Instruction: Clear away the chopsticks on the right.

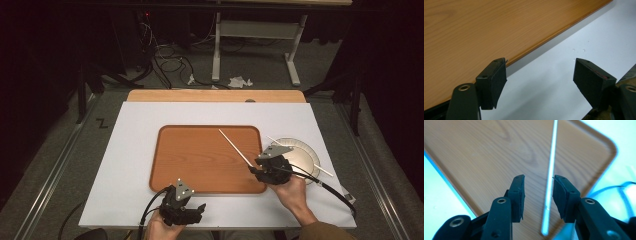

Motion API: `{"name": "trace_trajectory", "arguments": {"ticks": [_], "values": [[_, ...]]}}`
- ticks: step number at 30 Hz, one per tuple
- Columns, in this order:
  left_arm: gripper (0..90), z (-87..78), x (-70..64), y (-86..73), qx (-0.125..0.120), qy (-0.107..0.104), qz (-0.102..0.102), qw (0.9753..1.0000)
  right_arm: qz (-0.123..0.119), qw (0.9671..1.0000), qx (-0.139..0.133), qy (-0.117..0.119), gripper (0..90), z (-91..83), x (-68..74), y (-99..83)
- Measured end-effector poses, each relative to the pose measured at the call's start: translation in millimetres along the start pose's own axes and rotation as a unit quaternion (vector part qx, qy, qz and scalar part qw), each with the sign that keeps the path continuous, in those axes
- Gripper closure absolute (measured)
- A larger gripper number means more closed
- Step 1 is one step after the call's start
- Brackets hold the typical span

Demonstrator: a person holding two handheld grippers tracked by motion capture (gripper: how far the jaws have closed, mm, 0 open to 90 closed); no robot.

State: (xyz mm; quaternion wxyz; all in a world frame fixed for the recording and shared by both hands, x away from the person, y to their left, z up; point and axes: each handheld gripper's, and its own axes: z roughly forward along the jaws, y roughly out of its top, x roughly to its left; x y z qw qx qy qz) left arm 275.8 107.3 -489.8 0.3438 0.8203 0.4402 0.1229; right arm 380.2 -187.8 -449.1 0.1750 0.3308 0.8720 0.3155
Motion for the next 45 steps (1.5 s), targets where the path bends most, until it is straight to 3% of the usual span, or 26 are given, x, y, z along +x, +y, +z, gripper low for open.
{"name": "trace_trajectory", "arguments": {"ticks": [2,7,19,24,34,38,45], "values": [[26.6,3.7,-0.2,3.5,0.002,-0.005,0.004,1.0000,0.000,0.9999,-0.001,-0.014,61.3,-13.3,-3.9,-2.9],[26.5,7.2,-1.3,8.6,0.003,-0.011,0.016,0.9998,0.015,0.9994,-0.029,-0.011,60.5,-34.9,-8.2,-9.1],[26.5,19.7,-6.6,21.9,0.008,-0.034,0.040,0.9986,0.052,0.9975,-0.042,-0.021,61.2,-62.8,-20.9,-30.0],[26.4,21.8,-9.5,26.9,0.004,-0.040,0.051,0.9979,0.060,0.9961,-0.052,-0.038,61.8,-77.6,-25.2,-39.3],[26.4,25.7,-9.0,33.1,0.001,-0.042,0.053,0.9977,0.099,0.9891,-0.069,-0.084,64.8,-107.5,-46.2,-60.3],[26.4,24.4,-10.5,33.2,-0.001,-0.039,0.059,0.9975,0.120,0.9836,-0.077,-0.110,67.1,-121.5,-59.1,-71.8],[26.4,23.0,-9.4,32.7,-0.002,-0.032,0.060,0.9977,0.150,0.9768,-0.076,-0.132,70.0,-131.1,-81.0,-88.7]]}}
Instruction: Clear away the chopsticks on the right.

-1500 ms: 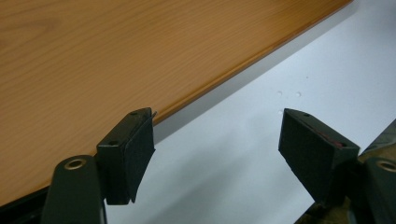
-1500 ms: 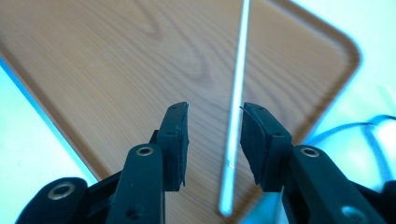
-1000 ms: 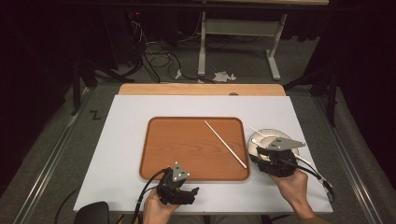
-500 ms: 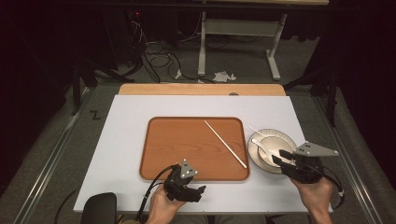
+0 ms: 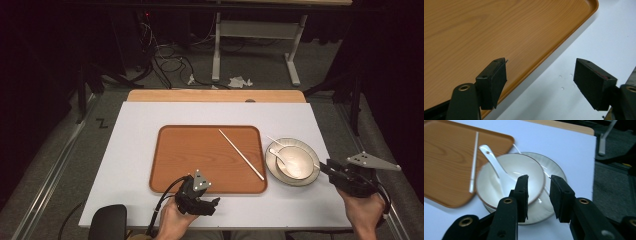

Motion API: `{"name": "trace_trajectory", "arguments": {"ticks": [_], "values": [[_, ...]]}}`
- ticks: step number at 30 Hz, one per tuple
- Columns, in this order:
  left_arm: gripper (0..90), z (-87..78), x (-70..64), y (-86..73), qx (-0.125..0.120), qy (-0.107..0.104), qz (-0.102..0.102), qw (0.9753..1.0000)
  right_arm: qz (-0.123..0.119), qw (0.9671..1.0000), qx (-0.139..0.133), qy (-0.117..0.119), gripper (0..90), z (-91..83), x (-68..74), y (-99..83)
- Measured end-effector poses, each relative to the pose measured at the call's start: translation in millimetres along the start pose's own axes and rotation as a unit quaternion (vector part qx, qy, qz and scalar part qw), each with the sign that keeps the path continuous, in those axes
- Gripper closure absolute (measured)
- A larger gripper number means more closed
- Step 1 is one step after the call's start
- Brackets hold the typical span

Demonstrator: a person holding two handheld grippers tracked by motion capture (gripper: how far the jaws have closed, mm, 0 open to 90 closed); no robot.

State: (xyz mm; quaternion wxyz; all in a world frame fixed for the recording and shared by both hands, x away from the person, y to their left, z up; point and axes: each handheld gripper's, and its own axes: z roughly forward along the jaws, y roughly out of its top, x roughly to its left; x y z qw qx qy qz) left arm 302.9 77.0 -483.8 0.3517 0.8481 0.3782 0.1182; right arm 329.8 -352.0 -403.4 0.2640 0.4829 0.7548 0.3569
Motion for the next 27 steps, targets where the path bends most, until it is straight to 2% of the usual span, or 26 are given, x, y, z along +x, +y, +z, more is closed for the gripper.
{"name": "trace_trajectory", "arguments": {"ticks": [1,4,6,8,12,13,15,17,22,27], "values": [[26.4,0.0,0.1,-0.2,0.000,0.000,0.000,1.0000,0.004,1.0000,0.004,-0.007,70.6,0.3,-3.7,-1.8],[26.4,0.0,-0.5,-1.0,0.003,0.003,0.002,1.0000,0.022,0.9996,0.013,-0.007,72.2,3.1,-15.1,-6.9],[26.4,-1.7,-0.8,-2.5,0.003,0.004,0.003,1.0000,0.025,0.9992,0.025,-0.019,73.6,7.8,-24.2,-10.8],[26.4,-3.1,-0.3,-3.9,0.003,0.006,0.000,1.0000,0.029,0.9989,0.031,-0.018,74.1,12.5,-28.9,-12.9],[26.4,-5.1,0.4,-6.0,0.003,0.011,-0.004,0.9999,0.031,0.9982,0.048,-0.014,74.5,21.4,-32.3,-14.7],[26.4,-5.7,0.5,-6.8,0.003,0.014,-0.006,0.9999,0.027,0.9976,0.062,-0.013,74.7,28.8,-33.5,-15.6],[26.4,-6.8,0.7,-8.7,0.004,0.015,-0.009,0.9998,0.026,0.9973,0.067,-0.012,74.9,32.7,-33.7,-15.8],[26.4,-8.5,1.3,-11.5,0.007,0.020,-0.012,0.9997,0.017,0.9960,0.088,-0.003,74.7,45.1,-33.6,-15.8],[26.4,-11.9,2.1,-15.8,0.007,0.026,-0.019,0.9994,0.008,0.9943,0.106,-0.001,74.2,59.2,-34.0,-14.8],[26.4,-16.4,2.6,-21.8,0.009,0.035,-0.030,0.9989,0.000,0.9927,0.120,0.012,72.5,73.2,-35.3,-10.6]]}}
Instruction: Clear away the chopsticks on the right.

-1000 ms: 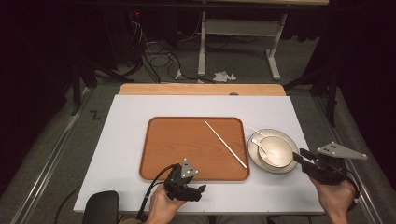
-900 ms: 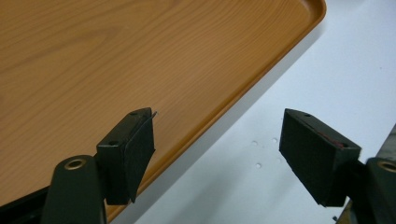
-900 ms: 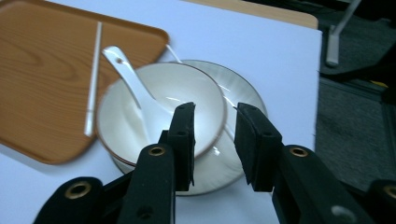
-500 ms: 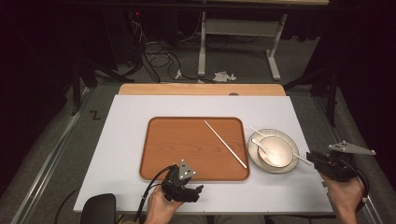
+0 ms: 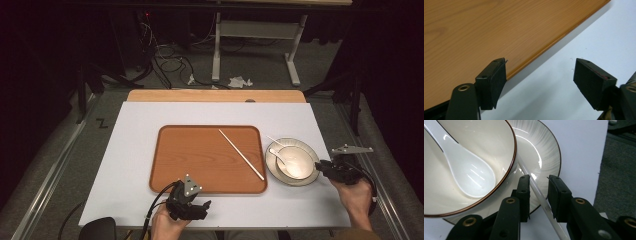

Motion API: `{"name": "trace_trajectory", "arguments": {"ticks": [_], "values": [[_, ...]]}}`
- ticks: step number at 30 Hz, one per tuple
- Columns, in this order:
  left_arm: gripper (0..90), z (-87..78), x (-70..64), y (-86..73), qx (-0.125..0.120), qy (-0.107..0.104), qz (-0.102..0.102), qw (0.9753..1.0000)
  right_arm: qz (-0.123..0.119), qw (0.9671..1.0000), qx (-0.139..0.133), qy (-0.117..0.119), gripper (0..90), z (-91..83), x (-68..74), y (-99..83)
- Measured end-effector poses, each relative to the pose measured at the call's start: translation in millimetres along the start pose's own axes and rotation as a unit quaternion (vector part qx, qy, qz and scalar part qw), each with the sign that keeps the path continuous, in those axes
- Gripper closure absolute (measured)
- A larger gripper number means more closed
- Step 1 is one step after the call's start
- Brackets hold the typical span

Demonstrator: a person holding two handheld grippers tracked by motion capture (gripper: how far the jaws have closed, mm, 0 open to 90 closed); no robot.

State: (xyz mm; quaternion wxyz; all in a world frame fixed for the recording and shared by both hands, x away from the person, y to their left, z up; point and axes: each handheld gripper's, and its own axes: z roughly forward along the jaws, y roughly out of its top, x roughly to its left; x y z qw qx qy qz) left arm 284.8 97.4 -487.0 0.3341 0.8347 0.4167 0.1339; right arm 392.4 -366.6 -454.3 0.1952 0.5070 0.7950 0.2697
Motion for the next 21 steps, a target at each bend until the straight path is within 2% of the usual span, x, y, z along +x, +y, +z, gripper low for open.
{"name": "trace_trajectory", "arguments": {"ticks": [3,10,12,16,18,21], "values": [[26.4,-3.1,0.8,-3.4,0.000,0.006,-0.007,1.0000,-0.003,0.9999,0.010,0.004,72.9,7.2,-2.5,3.6],[26.5,-8.3,2.8,-9.6,0.000,0.017,-0.019,0.9997,0.003,0.9992,0.025,0.031,73.8,22.2,-7.3,10.7],[26.5,-9.6,3.1,-11.2,0.001,0.019,-0.022,0.9996,-0.003,0.9989,0.032,0.033,77.4,26.7,-7.8,13.2],[26.6,-12.2,3.6,-13.8,-0.002,0.025,-0.026,0.9993,-0.006,0.9989,0.031,0.034,81.4,29.4,-7.0,15.6],[26.6,-14.0,4.0,-15.2,-0.003,0.028,-0.029,0.9992,-0.015,0.9989,0.030,0.034,84.1,31.5,-4.5,18.0],[26.6,-14.3,4.2,-16.3,-0.003,0.029,-0.032,0.9991,-0.015,0.9989,0.030,0.034,84.4,32.7,-3.9,19.4]]}}
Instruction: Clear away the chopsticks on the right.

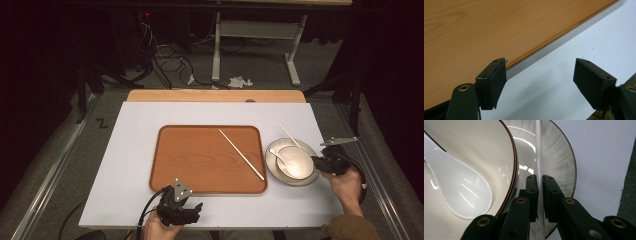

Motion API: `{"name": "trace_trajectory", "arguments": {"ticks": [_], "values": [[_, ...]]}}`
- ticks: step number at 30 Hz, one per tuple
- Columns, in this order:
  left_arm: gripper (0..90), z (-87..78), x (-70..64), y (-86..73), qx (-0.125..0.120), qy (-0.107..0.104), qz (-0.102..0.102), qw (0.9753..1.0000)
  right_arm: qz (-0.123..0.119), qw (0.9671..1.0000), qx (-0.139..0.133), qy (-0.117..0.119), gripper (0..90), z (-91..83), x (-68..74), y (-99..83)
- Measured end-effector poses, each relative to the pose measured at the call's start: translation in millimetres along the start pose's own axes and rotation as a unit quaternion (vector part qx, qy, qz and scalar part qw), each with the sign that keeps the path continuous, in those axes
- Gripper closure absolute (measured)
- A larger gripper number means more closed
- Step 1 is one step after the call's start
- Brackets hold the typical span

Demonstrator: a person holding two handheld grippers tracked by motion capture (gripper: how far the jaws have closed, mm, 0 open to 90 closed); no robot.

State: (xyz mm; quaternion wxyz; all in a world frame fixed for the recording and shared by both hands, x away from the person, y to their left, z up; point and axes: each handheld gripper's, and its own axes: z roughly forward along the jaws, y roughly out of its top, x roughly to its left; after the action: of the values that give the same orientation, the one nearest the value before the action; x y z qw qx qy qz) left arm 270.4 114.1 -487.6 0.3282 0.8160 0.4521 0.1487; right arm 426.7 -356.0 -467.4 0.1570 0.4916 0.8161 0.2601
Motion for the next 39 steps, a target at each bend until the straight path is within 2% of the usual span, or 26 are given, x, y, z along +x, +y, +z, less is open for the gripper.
{"name": "trace_trajectory", "arguments": {"ticks": [4,12,13,18,24,30,31,33,37,39], "values": [[26.7,-0.1,-0.2,-0.1,0.000,0.000,0.000,1.0000,0.007,0.9999,-0.009,0.001,84.8,-1.6,-0.2,1.7],[26.6,4.2,-1.8,3.2,0.003,-0.007,0.008,0.9999,0.018,0.9988,-0.045,-0.007,85.1,-17.1,-0.4,-0.6],[26.6,5.4,-1.9,4.6,0.004,-0.008,0.010,0.9999,0.013,0.9984,-0.051,-0.018,85.1,-21.4,2.9,-1.0],[26.6,8.3,-3.1,8.3,0.006,-0.015,0.018,0.9997,0.008,0.9971,-0.066,-0.035,85.1,-32.6,9.6,-2.2],[26.4,11.1,-4.2,15.2,-0.009,-0.015,0.025,0.9995,0.024,0.9948,-0.095,-0.025,85.0,-50.2,13.4,-9.9],[26.4,18.5,-7.3,22.6,-0.006,-0.028,0.040,0.9988,0.018,0.9923,-0.121,-0.023,85.0,-66.5,31.0,-14.0],[26.4,20.2,-8.1,23.9,-0.005,-0.031,0.043,0.9986,0.017,0.9916,-0.127,-0.016,85.0,-71.9,38.9,-14.6],[26.4,23.3,-9.6,26.6,-0.001,-0.036,0.051,0.9981,0.013,0.9913,-0.130,-0.013,85.0,-74.0,43.0,-14.9],[26.4,27.5,-11.2,31.7,0.000,-0.044,0.061,0.9972,-0.006,0.9918,-0.128,0.000,85.0,-79.3,65.7,-15.5],[26.5,29.3,-11.4,33.5,0.000,-0.048,0.063,0.9969,-0.010,0.9914,-0.130,0.008,85.0,-80.3,69.3,-15.6]]}}
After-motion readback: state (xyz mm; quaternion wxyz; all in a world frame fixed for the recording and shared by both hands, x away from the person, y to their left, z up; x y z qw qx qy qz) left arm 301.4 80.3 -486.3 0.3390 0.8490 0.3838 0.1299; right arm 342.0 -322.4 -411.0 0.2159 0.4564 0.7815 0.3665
